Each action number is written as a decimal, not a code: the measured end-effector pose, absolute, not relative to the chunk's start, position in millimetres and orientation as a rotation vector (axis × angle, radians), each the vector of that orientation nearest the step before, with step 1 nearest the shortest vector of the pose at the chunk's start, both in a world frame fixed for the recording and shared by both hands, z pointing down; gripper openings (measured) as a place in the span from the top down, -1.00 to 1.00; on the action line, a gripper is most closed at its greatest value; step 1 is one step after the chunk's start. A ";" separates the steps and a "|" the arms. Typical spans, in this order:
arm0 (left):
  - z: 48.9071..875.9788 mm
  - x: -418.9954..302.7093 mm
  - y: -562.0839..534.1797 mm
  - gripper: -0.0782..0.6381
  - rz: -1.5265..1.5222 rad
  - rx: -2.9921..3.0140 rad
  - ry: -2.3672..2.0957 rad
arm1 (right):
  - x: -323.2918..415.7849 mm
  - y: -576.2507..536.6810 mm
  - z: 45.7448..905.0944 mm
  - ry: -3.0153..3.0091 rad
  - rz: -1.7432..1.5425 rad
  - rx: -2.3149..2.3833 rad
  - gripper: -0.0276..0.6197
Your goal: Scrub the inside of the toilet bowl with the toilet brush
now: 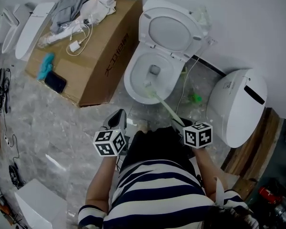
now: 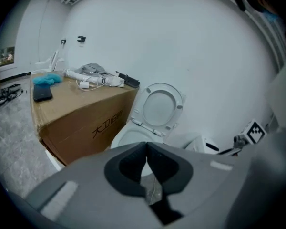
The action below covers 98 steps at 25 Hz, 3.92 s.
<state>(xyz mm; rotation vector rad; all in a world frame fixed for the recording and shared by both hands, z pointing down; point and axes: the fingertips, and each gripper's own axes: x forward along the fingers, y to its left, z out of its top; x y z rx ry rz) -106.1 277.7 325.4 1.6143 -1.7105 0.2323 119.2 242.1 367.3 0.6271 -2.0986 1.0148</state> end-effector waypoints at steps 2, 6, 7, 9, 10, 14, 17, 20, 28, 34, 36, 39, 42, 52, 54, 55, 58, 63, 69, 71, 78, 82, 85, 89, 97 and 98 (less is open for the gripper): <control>329.0 -114.2 273.9 0.78 0.246 1.643 -1.675 | 108.9 240.8 372.0 -2.087 1.033 0.657 0.61; 336.6 -128.9 261.4 0.78 0.283 1.697 -1.635 | 90.4 235.0 382.1 -2.081 1.065 0.701 0.61; 339.0 -130.8 258.3 0.78 0.277 1.702 -1.628 | 87.7 234.2 385.1 -2.072 1.074 0.706 0.61; 344.3 -135.6 253.6 0.78 0.249 1.694 -1.619 | 82.9 234.5 390.1 -2.049 1.090 0.708 0.61; 346.7 -138.5 251.2 0.78 0.231 1.685 -1.617 | 80.7 234.2 391.8 -2.039 1.091 0.706 0.61; 358.7 -145.0 238.3 0.78 0.199 1.660 -1.608 | 74.7 227.0 398.0 -2.016 1.072 0.701 0.61; 369.4 -144.6 230.8 0.78 0.204 1.653 -1.603 | 70.5 220.4 407.5 -2.005 1.058 0.695 0.61; 381.0 -141.5 222.5 0.78 0.220 1.649 -1.600 | 66.4 212.1 421.7 -1.992 1.064 0.682 0.61; 403.6 -127.0 183.5 0.78 0.298 1.660 -1.587 | 64.9 180.9 452.8 -1.950 1.108 0.636 0.61; 419.9 -116.5 147.4 0.78 0.364 1.661 -1.548 | 64.8 155.3 475.7 -1.917 1.146 0.567 0.61; 426.8 -114.2 136.8 0.78 0.389 1.661 -1.544 | 64.2 146.7 484.4 -1.913 1.153 0.549 0.61; 436.9 -111.2 120.2 0.78 0.410 1.663 -1.540 | 64.2 132.3 497.5 -1.901 1.160 0.536 0.61; 447.3 -108.1 106.6 0.78 0.420 1.665 -1.530 | 64.6 121.8 510.0 -1.882 1.172 0.535 0.61; 492.5 -105.1 83.4 0.78 0.506 1.687 -1.452 | 55.0 107.6 544.9 -1.837 1.227 0.589 0.61; 502.0 -108.0 80.6 0.78 0.529 1.695 -1.425 | 48.8 109.3 550.9 -1.834 1.248 0.609 0.61; 506.2 -110.0 79.2 0.78 0.537 1.696 -1.415 | 45.1 110.6 553.5 -1.833 1.258 0.616 0.61; 515.6 -114.9 75.1 0.78 0.550 1.702 -1.393 | 34.9 114.7 560.1 -1.828 1.281 0.627 0.61; 527.7 -118.9 72.7 0.78 0.572 1.711 -1.367 | 22.2 119.6 572.2 -1.825 1.318 0.641 0.61; 540.2 -119.2 72.4 0.78 0.572 1.703 -1.340 | 14.9 113.4 583.8 -1.820 1.335 0.681 0.61; 542.9 -118.6 71.7 0.78 0.580 1.713 -1.328 | 13.9 109.1 586.2 -1.820 1.338 0.696 0.61; 551.4 -119.7 63.7 0.78 0.601 1.738 -1.306 | 9.7 90.2 592.0 -1.836 1.317 0.731 0.61; 556.2 -118.8 56.2 0.78 0.602 1.747 -1.302 | 8.5 75.0 596.9 -1.838 1.313 0.768 0.61; 559.6 -116.5 51.0 0.78 0.598 1.752 -1.295 | 6.6 63.5 599.0 -1.842 1.318 0.794 0.61; 562.4 -112.2 44.3 0.78 0.597 1.767 -1.279 | 5.5 49.2 601.6 -1.842 1.279 0.815 0.61; 565.1 -102.8 34.6 0.78 0.606 1.812 -1.239 | 15.9 29.5 606.5 -1.807 1.289 0.900 0.61; 565.9 -102.1 33.8 0.78 0.604 1.811 -1.237 | 19.1 27.8 607.6 -1.798 1.291 0.914 0.61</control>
